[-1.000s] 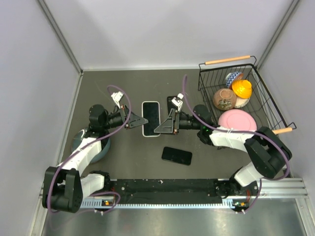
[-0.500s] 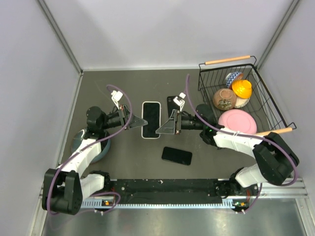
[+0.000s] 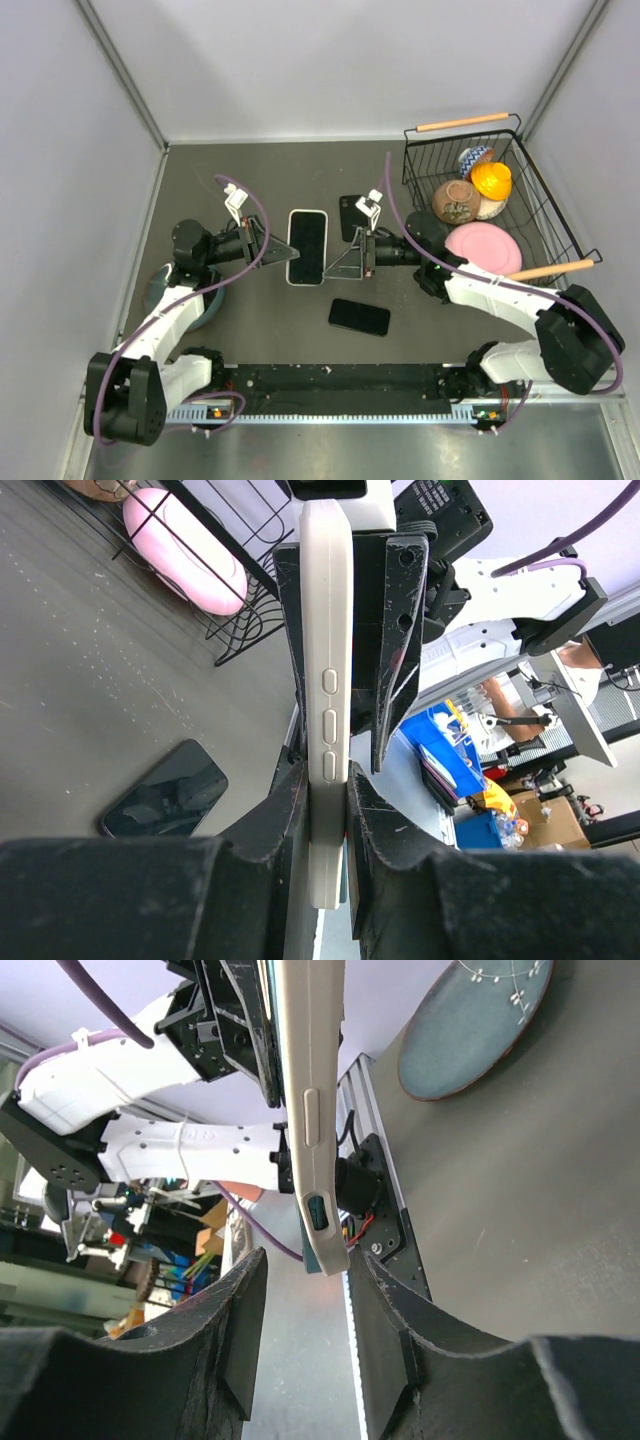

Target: Put the phone into the phone case

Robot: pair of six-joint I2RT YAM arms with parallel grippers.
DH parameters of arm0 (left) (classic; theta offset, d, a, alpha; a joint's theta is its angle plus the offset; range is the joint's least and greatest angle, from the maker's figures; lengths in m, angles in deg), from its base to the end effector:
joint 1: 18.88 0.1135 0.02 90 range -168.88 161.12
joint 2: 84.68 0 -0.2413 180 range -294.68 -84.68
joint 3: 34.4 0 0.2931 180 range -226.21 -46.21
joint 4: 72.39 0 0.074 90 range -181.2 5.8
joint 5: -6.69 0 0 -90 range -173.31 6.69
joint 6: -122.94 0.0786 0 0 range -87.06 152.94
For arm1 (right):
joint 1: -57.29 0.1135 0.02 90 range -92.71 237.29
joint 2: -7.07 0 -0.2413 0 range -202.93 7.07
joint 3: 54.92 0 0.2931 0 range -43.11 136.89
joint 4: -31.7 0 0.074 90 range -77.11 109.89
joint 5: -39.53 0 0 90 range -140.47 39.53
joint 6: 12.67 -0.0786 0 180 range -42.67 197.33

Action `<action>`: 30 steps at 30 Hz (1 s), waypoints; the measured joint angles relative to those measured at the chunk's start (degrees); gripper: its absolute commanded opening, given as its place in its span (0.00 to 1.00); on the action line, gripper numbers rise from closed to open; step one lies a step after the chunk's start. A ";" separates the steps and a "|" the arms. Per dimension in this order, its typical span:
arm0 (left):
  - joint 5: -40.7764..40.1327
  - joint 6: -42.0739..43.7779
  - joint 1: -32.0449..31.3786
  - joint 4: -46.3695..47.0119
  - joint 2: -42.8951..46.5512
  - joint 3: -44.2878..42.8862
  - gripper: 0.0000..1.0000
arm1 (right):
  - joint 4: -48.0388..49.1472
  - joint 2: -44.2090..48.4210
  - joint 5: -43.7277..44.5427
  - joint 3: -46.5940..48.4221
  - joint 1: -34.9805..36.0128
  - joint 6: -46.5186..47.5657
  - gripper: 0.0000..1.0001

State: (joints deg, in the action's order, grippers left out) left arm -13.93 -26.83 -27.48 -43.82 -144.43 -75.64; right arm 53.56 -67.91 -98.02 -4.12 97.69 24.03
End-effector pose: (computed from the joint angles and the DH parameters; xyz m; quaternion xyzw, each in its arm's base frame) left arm 0.2624 -0.1141 0.2467 0.1653 0.6648 -0.6565 0.3159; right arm 0.2303 0.2722 0.2214 -0.2033 0.6873 0.6613 0.2214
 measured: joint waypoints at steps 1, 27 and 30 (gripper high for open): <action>0.00 0.13 -0.02 -0.04 0.02 0.00 0.00 | -0.85 0.35 -0.11 0.00 0.00 0.76 0.39; -4.09 -28.63 0.31 29.09 -9.51 7.39 0.00 | -1.14 0.52 0.57 -0.76 0.37 0.28 0.21; -4.42 -29.42 0.37 29.09 -10.21 7.58 0.00 | -1.11 -0.11 1.14 -0.74 0.85 -0.35 0.17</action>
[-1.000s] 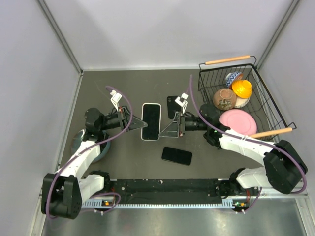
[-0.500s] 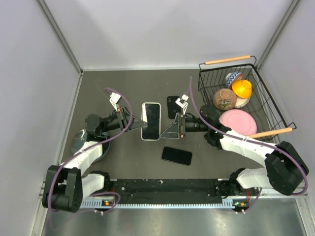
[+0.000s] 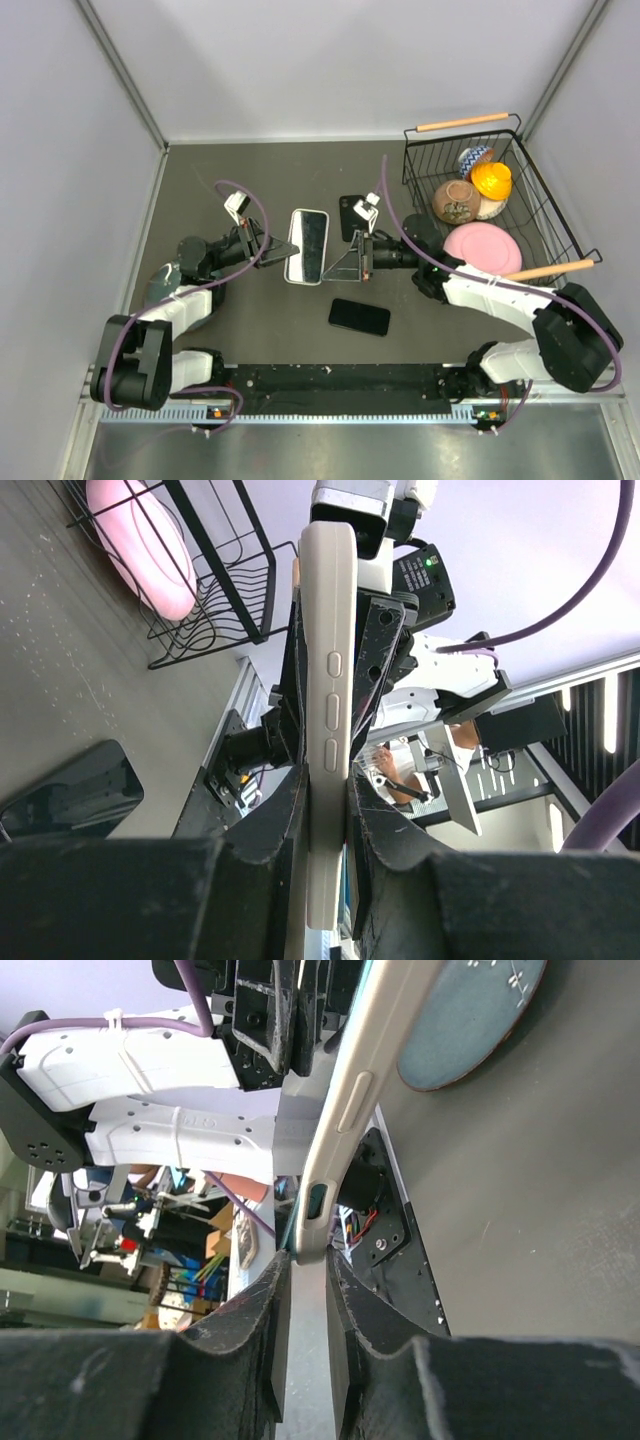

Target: Put the phone into the phone case

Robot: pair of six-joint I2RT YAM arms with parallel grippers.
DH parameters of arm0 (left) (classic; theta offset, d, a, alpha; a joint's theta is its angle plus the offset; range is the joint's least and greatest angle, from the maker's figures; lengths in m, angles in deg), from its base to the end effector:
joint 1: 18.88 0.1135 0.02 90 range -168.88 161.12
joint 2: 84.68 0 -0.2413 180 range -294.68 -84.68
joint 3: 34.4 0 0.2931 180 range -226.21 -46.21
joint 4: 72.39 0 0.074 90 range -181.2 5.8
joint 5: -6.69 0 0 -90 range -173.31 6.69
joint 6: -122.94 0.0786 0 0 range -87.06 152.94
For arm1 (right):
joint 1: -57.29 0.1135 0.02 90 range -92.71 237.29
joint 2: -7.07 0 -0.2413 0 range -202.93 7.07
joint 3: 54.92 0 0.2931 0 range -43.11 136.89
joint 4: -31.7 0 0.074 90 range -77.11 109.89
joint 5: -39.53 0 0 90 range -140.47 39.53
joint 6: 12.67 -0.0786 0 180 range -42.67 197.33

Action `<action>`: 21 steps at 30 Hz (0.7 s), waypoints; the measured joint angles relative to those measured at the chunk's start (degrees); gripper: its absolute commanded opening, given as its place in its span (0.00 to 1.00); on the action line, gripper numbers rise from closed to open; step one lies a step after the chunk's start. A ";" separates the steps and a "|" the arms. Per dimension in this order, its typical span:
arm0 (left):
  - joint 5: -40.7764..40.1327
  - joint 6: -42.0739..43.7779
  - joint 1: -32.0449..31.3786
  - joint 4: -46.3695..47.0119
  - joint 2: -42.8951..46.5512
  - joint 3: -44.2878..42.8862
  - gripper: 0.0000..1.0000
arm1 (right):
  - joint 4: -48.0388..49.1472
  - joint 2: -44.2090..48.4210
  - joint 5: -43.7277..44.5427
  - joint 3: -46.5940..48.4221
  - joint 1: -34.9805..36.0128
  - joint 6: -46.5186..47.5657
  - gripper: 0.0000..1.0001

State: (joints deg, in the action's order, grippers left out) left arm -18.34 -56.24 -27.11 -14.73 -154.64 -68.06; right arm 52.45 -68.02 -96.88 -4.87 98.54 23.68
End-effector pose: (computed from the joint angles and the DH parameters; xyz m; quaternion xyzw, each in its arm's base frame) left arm 0.2604 -0.1096 0.2057 0.0287 0.6497 -0.7233 0.2323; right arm 0.2266 0.2744 0.2130 -0.1937 0.6988 0.6558 0.2099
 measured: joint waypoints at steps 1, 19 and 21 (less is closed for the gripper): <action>-0.11 -0.26 0.02 -0.02 -0.09 0.02 0.00 | 0.00 -0.11 0.26 0.00 0.17 -0.17 0.17; -7.15 -0.90 0.15 0.42 -1.64 1.92 0.00 | -4.50 -3.39 6.43 2.86 1.64 -3.15 0.20; -8.11 -0.90 0.15 0.37 -1.90 2.32 0.00 | -5.81 -3.37 7.74 3.17 1.77 -3.17 0.20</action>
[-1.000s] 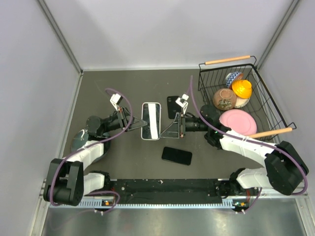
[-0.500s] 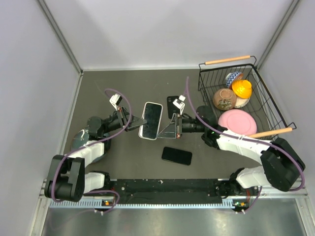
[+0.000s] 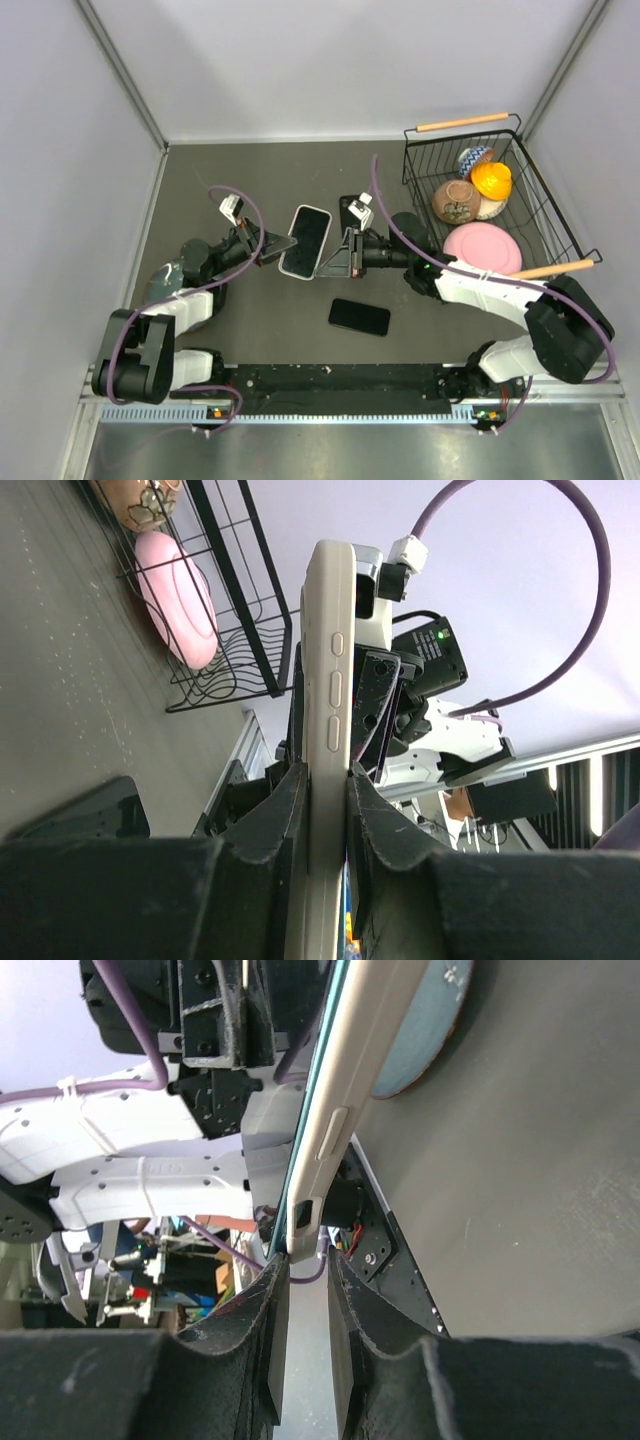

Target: Put the phone into the phone case

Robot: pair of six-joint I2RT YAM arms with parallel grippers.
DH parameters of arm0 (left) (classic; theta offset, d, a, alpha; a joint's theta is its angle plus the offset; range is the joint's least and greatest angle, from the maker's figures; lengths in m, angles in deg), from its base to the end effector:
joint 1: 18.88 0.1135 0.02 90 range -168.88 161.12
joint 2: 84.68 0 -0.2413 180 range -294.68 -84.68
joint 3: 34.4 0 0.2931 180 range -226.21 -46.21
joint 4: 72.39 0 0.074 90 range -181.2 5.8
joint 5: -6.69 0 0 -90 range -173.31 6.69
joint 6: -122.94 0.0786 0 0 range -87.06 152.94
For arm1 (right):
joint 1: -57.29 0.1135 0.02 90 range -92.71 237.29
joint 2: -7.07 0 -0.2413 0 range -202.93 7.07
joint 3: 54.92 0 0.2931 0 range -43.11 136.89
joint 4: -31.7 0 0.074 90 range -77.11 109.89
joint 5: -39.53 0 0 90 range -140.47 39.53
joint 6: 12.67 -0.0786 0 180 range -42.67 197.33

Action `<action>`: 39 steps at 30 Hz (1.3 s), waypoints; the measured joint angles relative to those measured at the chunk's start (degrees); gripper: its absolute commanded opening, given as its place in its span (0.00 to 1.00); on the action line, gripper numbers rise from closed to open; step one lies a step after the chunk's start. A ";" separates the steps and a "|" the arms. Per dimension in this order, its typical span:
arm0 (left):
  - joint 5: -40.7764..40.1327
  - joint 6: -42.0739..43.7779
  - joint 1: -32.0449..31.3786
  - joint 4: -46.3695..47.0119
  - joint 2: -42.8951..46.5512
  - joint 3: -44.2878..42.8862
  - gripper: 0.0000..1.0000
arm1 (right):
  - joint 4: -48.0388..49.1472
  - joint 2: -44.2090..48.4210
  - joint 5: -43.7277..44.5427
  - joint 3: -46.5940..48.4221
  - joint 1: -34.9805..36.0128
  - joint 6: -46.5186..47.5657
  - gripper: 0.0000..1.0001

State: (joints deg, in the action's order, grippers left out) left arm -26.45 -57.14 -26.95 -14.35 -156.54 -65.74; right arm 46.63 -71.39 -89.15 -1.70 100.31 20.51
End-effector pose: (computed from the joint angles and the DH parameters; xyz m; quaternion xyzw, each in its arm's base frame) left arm 0.2672 -0.1044 0.1876 -0.0513 0.6443 -0.7203 0.2520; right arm 0.2370 0.2884 0.2007 -0.1236 0.7447 0.6263 0.1947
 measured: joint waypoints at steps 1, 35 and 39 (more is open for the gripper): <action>-0.46 0.02 0.00 0.02 -0.02 0.26 0.00 | -0.57 -0.02 0.59 0.02 0.04 -0.04 0.20; -5.51 32.02 -3.41 -44.92 10.64 -9.60 0.73 | 6.03 -7.54 9.60 2.05 -1.51 -7.82 0.00; -14.99 47.84 -3.48 -67.10 16.37 -18.49 0.89 | 2.32 -7.54 11.58 2.86 -2.10 -7.26 0.00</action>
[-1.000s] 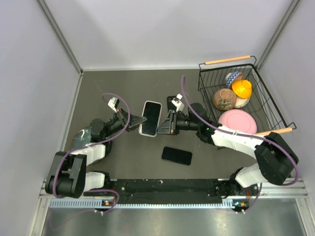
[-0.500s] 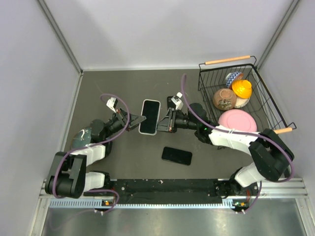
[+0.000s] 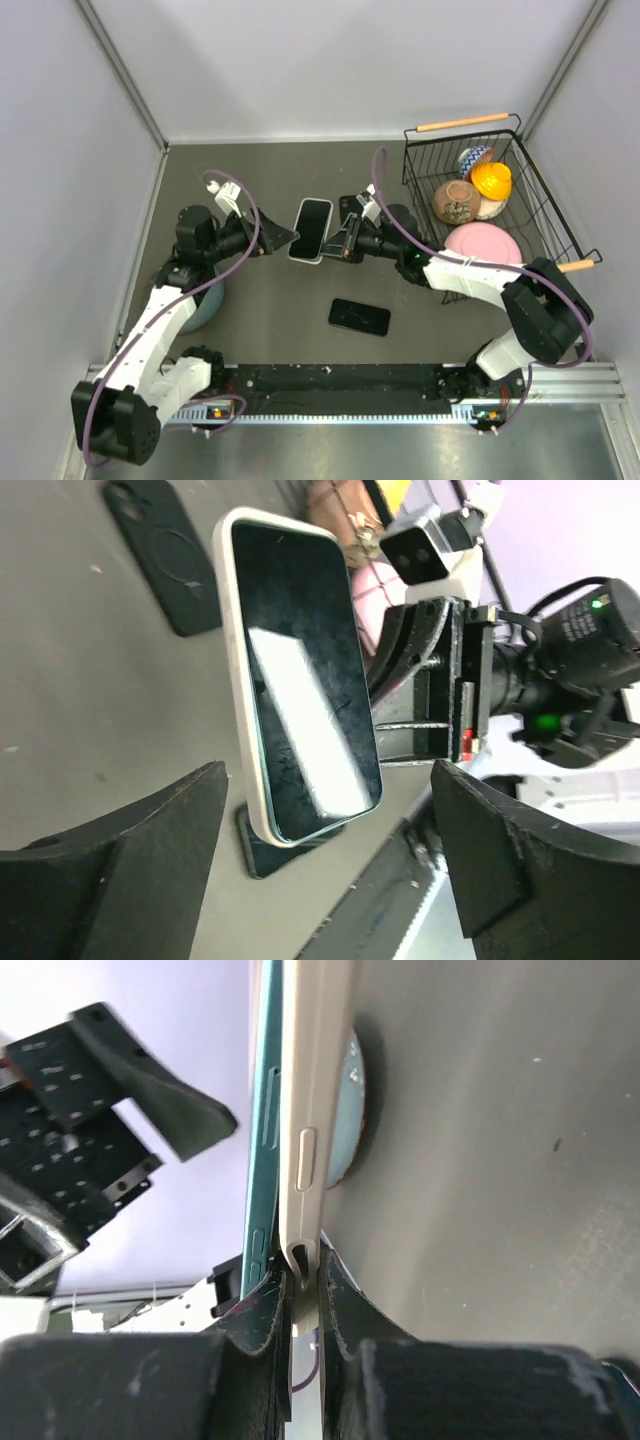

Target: Put the phone into the phone case

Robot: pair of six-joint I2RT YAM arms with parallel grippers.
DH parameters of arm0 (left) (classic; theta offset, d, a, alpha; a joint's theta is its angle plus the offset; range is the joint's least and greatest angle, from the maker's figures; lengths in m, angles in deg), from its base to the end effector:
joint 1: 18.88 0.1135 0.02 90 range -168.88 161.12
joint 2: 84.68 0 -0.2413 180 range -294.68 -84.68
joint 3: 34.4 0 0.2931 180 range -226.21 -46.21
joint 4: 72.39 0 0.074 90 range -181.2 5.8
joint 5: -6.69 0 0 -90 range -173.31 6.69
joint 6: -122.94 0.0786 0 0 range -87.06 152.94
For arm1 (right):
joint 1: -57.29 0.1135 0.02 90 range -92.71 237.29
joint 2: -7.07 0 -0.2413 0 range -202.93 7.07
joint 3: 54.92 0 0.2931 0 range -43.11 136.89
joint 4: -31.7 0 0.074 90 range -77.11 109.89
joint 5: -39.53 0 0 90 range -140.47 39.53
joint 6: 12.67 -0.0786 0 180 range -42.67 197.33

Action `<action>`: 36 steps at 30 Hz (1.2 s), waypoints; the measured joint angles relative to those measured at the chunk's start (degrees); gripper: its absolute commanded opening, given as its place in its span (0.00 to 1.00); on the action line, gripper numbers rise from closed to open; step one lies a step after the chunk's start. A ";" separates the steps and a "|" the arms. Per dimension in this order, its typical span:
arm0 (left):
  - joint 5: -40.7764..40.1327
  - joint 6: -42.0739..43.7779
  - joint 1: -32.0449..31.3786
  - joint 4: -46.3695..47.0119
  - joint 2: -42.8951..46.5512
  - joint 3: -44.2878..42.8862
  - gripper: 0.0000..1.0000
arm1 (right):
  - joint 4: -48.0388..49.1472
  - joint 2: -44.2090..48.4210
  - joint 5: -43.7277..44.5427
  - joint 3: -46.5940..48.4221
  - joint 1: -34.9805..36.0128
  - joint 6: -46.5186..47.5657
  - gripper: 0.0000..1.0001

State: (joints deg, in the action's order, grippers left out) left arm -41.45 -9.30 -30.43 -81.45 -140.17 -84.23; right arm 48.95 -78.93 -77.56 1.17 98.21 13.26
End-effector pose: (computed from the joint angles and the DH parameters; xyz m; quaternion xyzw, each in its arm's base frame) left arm 0.2865 -0.1121 0.2498 0.0147 0.7710 -0.5103 0.3807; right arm 0.2771 0.2875 0.1765 0.0089 0.7730 0.5932 0.2248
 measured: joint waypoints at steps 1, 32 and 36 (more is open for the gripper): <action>-2.45 3.15 -0.20 -3.87 1.11 -1.62 0.89 | -2.32 0.00 0.39 0.70 -0.07 0.35 0.00; -48.41 52.02 -36.28 -16.81 3.48 -5.35 0.70 | -17.92 -2.73 0.31 8.68 -0.17 -1.49 0.00; -50.64 53.16 -37.33 -15.26 2.27 -5.11 0.68 | -17.53 -2.73 0.02 8.66 -0.17 -2.08 0.00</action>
State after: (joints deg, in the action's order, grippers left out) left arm -92.09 43.86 -67.76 -96.71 -137.90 -89.35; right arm 31.42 -81.66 -77.54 9.82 98.04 11.18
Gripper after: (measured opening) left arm 0.688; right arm 0.053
